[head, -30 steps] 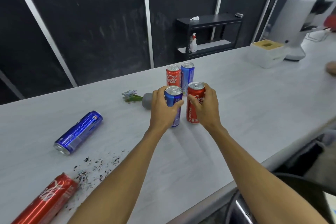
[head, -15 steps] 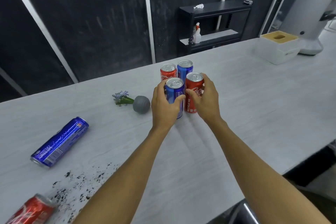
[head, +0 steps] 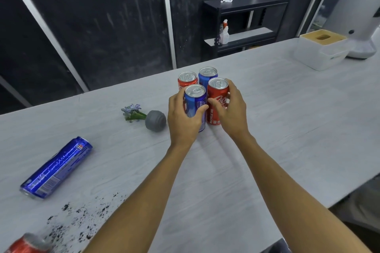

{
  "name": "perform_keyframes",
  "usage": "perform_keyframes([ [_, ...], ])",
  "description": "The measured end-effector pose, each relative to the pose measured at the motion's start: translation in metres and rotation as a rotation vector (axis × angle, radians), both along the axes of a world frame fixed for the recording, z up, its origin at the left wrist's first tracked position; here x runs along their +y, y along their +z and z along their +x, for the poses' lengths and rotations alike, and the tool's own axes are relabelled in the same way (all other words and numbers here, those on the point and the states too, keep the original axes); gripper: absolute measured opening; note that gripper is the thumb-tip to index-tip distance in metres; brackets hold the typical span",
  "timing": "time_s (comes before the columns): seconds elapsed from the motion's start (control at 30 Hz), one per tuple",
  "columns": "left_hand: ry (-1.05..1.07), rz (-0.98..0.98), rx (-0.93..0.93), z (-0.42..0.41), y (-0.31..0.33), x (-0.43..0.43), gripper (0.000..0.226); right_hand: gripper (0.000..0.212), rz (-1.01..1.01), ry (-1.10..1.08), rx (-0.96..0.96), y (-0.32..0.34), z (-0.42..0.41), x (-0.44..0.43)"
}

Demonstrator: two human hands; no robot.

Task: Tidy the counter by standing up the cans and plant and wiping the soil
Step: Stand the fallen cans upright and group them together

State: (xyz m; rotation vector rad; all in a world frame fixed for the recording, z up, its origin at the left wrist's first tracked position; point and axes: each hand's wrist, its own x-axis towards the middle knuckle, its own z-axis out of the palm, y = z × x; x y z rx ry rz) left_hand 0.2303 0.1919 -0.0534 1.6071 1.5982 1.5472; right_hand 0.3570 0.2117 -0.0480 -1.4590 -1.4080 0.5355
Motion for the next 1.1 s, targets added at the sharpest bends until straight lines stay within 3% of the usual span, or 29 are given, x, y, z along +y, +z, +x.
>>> perform_keyframes([
  [0.87, 0.029, -0.028, -0.022, 0.004, 0.002, 0.006, 0.071, 0.071, -0.014, -0.003, -0.022, 0.001, 0.000, 0.001],
  [1.1, 0.041, -0.039, 0.063, -0.003, 0.005, -0.005, 0.070, 0.070, -0.032, -0.014, -0.067, 0.001, -0.001, -0.012],
])
